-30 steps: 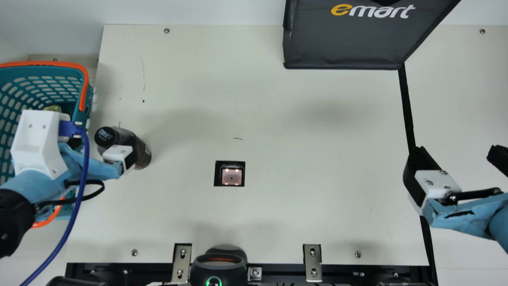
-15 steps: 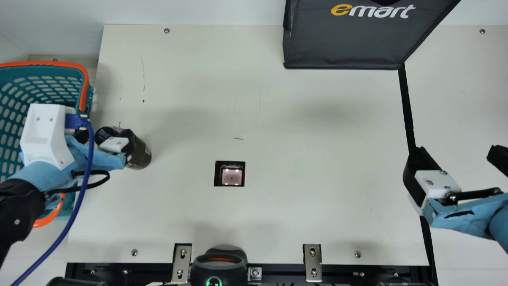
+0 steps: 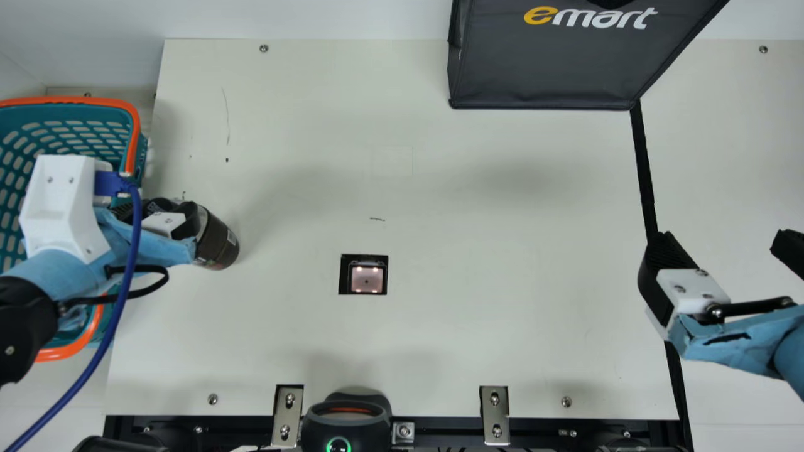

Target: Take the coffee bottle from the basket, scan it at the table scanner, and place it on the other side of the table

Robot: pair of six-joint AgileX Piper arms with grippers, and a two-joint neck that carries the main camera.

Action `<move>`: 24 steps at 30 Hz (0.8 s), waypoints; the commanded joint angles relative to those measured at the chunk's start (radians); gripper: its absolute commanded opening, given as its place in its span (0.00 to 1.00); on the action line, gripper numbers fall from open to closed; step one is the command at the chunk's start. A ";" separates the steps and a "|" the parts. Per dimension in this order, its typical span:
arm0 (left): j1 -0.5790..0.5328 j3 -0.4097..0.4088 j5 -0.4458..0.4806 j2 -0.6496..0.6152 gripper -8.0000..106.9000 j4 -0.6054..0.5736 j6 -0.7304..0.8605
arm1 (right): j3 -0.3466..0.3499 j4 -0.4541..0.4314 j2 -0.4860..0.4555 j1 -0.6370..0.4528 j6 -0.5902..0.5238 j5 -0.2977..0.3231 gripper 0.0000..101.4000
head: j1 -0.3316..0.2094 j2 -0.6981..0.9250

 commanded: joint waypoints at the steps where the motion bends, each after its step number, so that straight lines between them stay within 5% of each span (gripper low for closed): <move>1: -0.026 -0.027 0.043 0.001 0.00 0.021 -0.041 | 0.000 0.000 0.000 0.000 0.000 0.000 0.94 | -0.027 0.000; 10: -0.171 -0.118 0.159 0.006 0.00 0.102 -0.200 | 0.000 0.000 0.000 0.000 0.000 0.000 0.94 | -0.027 0.000; 24: -0.435 -0.169 0.213 0.023 0.00 0.219 -0.439 | 0.000 0.000 0.000 0.000 0.000 0.000 0.94 | -0.027 0.000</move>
